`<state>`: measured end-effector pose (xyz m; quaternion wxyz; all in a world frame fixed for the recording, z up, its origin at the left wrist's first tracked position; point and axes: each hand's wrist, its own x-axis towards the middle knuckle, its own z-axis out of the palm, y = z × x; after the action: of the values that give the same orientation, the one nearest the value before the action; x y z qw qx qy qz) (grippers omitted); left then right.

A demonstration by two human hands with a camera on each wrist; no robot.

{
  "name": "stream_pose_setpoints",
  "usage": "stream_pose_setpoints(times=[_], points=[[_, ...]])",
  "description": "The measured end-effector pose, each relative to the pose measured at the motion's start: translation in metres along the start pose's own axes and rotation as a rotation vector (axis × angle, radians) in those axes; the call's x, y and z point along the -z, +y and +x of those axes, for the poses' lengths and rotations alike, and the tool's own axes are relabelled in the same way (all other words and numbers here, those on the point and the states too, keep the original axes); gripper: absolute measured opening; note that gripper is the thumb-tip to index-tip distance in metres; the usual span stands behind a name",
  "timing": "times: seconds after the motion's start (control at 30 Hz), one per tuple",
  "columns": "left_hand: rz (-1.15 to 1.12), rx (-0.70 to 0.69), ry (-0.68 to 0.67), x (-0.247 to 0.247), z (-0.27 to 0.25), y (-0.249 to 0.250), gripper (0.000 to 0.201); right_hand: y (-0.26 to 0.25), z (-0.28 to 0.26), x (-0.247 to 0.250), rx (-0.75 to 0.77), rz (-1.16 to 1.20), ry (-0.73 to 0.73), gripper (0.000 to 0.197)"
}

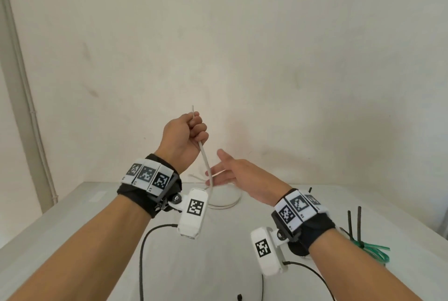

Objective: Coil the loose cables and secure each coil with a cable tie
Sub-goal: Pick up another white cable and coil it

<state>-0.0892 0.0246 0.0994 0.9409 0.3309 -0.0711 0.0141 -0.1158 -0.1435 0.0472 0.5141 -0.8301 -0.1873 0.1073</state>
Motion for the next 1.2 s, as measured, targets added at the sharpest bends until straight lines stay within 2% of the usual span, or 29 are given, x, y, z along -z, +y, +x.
stream_pose_setpoints(times=[0.07, 0.13, 0.3, 0.37, 0.47, 0.53, 0.63, 0.73, 0.83, 0.93, 1.07, 1.13, 1.2], points=[[-0.026, -0.001, -0.026, -0.006, -0.002, -0.001, 0.021, 0.001, -0.004, -0.001, 0.027, 0.048, -0.092, 0.055], [-0.011, 0.002, -0.054, -0.009, -0.004, 0.001, 0.019, 0.007, -0.006, 0.000, 0.075, 0.027, -0.115, 0.046], [0.236, -0.019, -0.132, -0.013, -0.020, 0.007, 0.028, 0.014, -0.005, 0.006, 0.138, -0.123, -0.050, 0.040], [0.293, -0.006, -0.178, -0.016, -0.027, 0.009, 0.027, 0.018, -0.001, 0.008, 0.107, 0.019, -0.067, 0.034], [0.338, 0.098, -0.297, -0.015, -0.036, 0.010, 0.023, 0.019, 0.003, 0.008, 0.041, 0.376, -0.066, 0.020], [0.403, 0.202, -0.365, -0.011, -0.043, 0.005, 0.019, 0.018, 0.008, 0.009, 0.002, 0.557, 0.005, 0.024], [0.515, 0.352, -0.445, 0.004, -0.051, -0.011, 0.017, 0.013, 0.014, 0.011, 0.009, 0.645, 0.134, 0.030], [0.628, 0.480, -0.515, 0.022, -0.053, -0.027, 0.024, 0.005, 0.014, 0.016, -0.035, 0.685, 0.223, 0.007], [0.758, 0.569, -0.492, 0.038, -0.055, -0.036, 0.024, 0.001, 0.012, 0.025, -0.062, 0.666, 0.262, 0.009], [0.771, 0.598, -0.369, 0.054, -0.050, -0.043, 0.018, 0.001, 0.011, 0.031, -0.048, 0.577, 0.254, 0.007], [0.767, 0.560, -0.201, 0.068, -0.041, -0.053, 0.023, -0.001, 0.010, 0.030, 0.013, 0.550, 0.263, 0.007], [0.750, 0.561, -0.222, 0.071, -0.043, -0.057, 0.026, -0.003, 0.010, 0.029, 0.046, 0.555, 0.250, 0.006], [0.649, 0.503, -0.212, 0.072, -0.046, -0.061, 0.022, -0.003, 0.013, 0.030, 0.063, 0.453, 0.245, 0.007]])
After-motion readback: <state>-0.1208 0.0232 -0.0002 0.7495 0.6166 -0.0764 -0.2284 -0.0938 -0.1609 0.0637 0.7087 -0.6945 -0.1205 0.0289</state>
